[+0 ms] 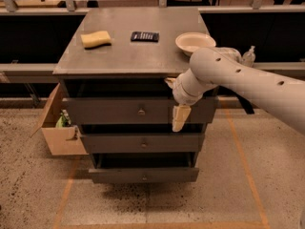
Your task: Open top drawer
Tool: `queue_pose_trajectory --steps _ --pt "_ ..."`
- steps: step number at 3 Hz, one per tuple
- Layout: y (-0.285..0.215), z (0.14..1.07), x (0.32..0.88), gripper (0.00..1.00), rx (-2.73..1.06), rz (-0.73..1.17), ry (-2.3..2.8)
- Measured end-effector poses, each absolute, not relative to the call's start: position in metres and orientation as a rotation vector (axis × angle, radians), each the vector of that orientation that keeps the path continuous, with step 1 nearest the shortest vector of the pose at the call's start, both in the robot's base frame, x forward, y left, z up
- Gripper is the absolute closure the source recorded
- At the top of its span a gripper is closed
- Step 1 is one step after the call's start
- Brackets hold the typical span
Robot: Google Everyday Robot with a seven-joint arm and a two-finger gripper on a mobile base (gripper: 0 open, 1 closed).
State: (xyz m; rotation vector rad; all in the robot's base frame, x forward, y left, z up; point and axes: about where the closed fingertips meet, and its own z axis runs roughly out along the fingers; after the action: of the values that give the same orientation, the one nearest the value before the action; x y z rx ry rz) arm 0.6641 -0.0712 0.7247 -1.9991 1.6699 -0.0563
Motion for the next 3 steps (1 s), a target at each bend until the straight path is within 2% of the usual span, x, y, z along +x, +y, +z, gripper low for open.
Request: queue_pose_trajectory --steps 3 --pt "-0.074 0.691 0.682 0.0 -2.049 -0.031 1.685"
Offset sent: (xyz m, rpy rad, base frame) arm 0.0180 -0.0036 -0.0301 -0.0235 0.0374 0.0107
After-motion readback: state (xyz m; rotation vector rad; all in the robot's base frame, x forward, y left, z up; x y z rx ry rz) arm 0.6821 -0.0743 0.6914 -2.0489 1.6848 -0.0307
